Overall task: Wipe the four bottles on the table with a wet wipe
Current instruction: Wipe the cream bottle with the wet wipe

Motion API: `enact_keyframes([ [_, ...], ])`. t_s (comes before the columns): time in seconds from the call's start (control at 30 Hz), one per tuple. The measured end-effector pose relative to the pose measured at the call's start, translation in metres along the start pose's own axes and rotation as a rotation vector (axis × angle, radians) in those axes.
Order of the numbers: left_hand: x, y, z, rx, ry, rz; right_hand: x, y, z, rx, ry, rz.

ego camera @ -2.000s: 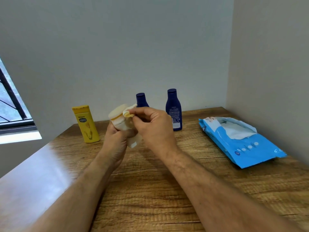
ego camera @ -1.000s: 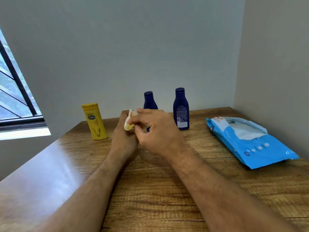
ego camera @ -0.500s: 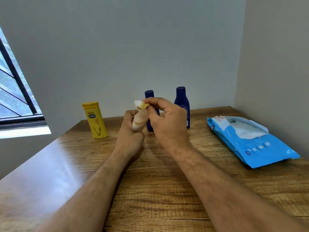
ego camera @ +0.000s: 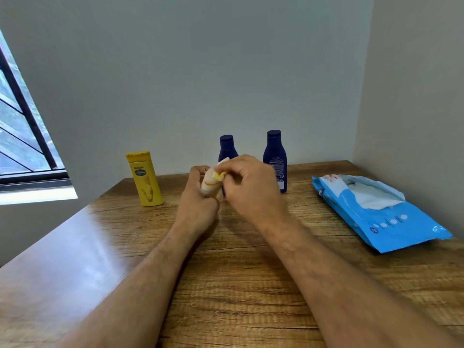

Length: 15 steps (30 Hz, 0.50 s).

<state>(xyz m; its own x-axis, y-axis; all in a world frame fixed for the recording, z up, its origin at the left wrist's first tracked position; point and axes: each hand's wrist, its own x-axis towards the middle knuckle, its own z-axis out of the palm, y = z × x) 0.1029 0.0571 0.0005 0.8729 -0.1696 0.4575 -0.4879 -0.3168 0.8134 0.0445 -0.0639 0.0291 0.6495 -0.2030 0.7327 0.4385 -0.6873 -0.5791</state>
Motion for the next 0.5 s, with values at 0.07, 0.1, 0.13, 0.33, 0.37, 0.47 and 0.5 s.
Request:
enact_keyframes([
  [0.07,0.0,-0.003,-0.001,0.025,0.03,-0.004,-0.002,-0.003,0.004,-0.058,-0.058,-0.063],
  [0.1,0.0,-0.004,-0.001,0.034,0.046,-0.005,-0.003,-0.004,0.004,-0.055,-0.07,-0.08],
  [0.13,0.001,-0.004,-0.001,0.039,0.061,-0.004,-0.003,-0.005,0.003,-0.047,-0.09,-0.097],
  [0.33,0.001,0.001,-0.001,0.041,0.058,0.048,-0.002,-0.008,0.0,0.003,-0.007,-0.086],
  [0.37,0.001,0.002,-0.001,0.032,0.058,0.068,-0.001,-0.007,-0.001,0.025,0.033,-0.042],
  [0.47,0.0,0.006,-0.001,0.024,0.062,0.09,0.001,-0.004,-0.004,-0.001,0.046,0.018],
  [0.5,0.0,0.005,-0.002,0.024,0.07,0.088,0.0,-0.003,-0.004,-0.027,0.029,0.002],
])
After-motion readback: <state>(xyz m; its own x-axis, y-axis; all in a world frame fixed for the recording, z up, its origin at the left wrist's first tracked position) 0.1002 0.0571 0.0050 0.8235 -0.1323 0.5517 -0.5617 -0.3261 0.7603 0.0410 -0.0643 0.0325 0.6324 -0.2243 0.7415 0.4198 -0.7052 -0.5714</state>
